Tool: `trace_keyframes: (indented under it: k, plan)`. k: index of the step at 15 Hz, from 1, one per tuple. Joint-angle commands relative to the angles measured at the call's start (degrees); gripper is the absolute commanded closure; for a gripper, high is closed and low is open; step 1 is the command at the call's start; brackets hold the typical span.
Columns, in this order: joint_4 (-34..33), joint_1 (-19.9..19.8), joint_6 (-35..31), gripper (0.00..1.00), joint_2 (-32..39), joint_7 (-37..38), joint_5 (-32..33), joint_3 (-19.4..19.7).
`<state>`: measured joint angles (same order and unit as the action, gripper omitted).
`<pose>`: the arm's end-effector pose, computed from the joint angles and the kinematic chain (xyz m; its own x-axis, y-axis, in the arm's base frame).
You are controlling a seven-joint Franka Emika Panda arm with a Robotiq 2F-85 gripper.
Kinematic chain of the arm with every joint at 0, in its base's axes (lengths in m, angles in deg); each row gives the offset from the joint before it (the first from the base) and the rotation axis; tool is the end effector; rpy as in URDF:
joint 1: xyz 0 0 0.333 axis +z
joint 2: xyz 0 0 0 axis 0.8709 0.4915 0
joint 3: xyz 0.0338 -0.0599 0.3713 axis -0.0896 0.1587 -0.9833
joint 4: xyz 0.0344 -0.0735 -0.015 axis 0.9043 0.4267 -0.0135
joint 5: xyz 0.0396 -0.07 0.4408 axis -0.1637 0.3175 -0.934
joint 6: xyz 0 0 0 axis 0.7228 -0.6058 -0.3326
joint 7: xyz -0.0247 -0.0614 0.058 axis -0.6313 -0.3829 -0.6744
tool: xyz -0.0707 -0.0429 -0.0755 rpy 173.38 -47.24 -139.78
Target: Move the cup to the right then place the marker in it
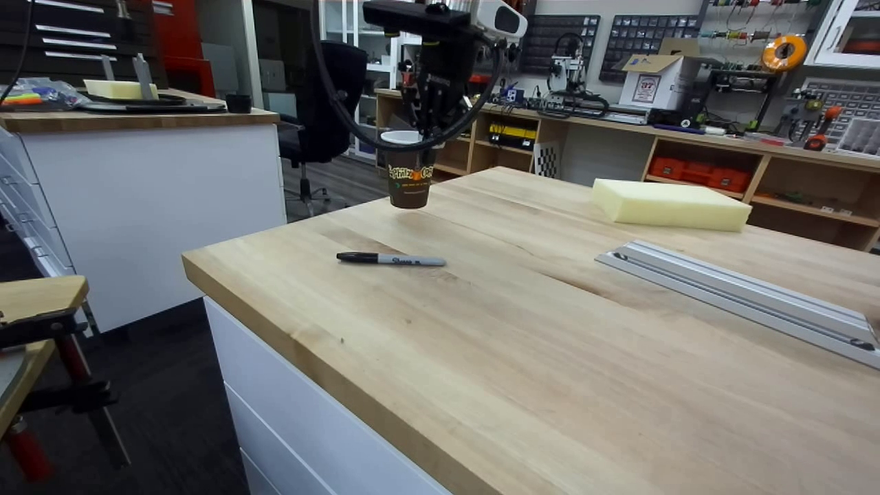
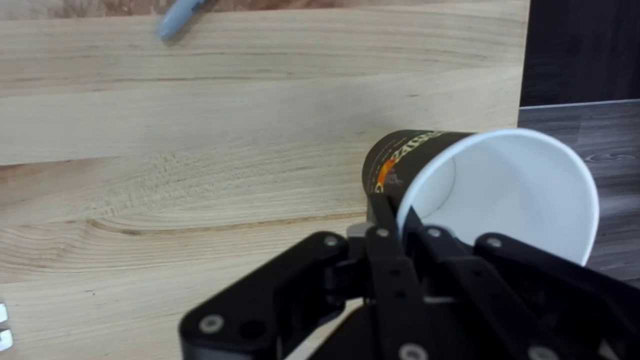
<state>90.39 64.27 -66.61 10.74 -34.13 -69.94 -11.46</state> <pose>0.7003 0.1304 0.3765 0.9250 0.3787 -0.0307 0.3737 -0.9214 -0.1071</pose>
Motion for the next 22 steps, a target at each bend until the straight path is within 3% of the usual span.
trace_keyframes:
  k: [1, 12, 22]
  plan:
    - [-1.09, -0.18, 4.27, 0.99, -1.75, 1.33, 2.43, 1.64]
    - [1.57, -3.20, 1.40, 0.99, -4.65, 6.15, 4.65, 7.10]
    - [9.66, -9.23, -0.16, 0.99, -11.74, 9.60, 4.49, 13.41]
